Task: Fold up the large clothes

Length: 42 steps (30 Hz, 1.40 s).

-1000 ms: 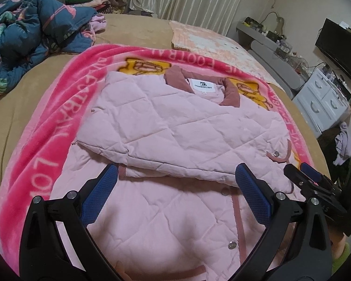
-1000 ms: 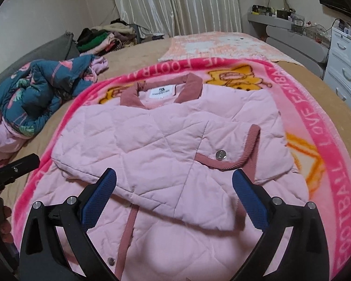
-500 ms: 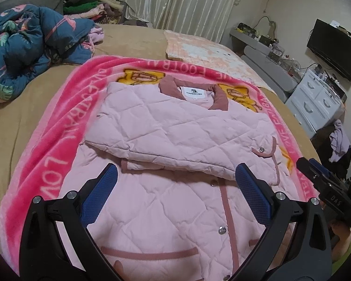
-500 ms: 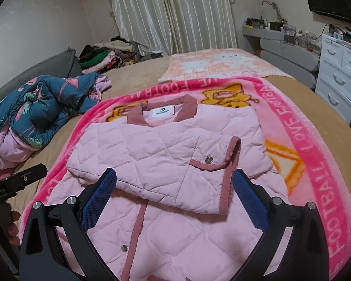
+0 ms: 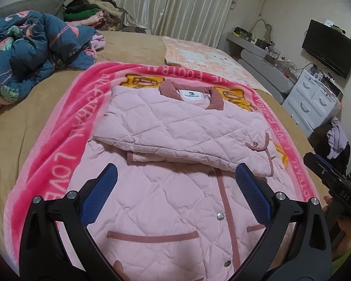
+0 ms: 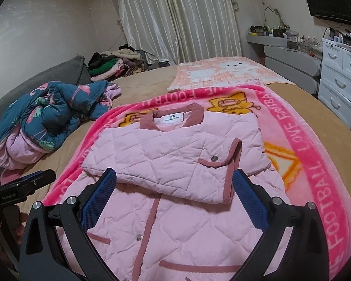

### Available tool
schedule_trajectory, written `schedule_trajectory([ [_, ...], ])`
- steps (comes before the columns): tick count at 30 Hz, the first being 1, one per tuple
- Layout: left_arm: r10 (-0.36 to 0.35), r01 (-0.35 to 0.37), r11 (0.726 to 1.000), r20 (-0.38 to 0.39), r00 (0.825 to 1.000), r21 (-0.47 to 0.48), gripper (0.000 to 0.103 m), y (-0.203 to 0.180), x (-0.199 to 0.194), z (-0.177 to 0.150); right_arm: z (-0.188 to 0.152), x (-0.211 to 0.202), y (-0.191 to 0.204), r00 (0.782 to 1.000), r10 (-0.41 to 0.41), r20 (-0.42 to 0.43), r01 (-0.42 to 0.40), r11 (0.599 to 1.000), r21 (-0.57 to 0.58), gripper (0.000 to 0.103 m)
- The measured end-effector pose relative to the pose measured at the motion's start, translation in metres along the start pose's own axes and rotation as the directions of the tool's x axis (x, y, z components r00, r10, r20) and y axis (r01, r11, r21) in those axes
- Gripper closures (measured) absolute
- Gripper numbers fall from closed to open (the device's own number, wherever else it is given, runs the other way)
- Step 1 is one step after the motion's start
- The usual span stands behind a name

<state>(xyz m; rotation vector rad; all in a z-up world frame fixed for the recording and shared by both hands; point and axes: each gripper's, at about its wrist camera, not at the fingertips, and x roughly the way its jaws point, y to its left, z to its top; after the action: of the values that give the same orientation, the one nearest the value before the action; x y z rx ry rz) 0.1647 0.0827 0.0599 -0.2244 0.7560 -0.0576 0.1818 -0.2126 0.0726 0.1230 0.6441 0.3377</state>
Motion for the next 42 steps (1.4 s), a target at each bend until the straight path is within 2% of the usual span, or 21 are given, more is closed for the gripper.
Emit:
schedule_trajectory([
  [18, 0.014, -0.014, 1.000, 0.004, 1.000, 0.027, 0.008, -0.006, -0.017, -0.039, -0.038, -0.024, 0.004, 1.000, 0.015, -0.006, -0.015, 1.000, -0.023, 0.004],
  [25, 0.028, -0.028, 0.999, 0.004, 1.000, 0.029, 0.008, -0.004, -0.018, -0.054, -0.054, -0.029, 0.002, 1.000, -0.004, -0.019, 0.003, 0.999, -0.045, 0.004],
  [34, 0.057, -0.056, 0.998, -0.026, 0.998, 0.028, 0.008, 0.006, -0.011, -0.077, -0.079, -0.029, -0.008, 0.997, -0.045, -0.066, 0.041, 0.997, -0.069, 0.004],
  [42, 0.109, -0.108, 0.994, -0.060, 0.992, 0.031, 0.008, 0.026, -0.002, -0.102, -0.109, -0.025, -0.036, 0.985, -0.094, -0.142, 0.086, 0.994, -0.065, 0.004],
])
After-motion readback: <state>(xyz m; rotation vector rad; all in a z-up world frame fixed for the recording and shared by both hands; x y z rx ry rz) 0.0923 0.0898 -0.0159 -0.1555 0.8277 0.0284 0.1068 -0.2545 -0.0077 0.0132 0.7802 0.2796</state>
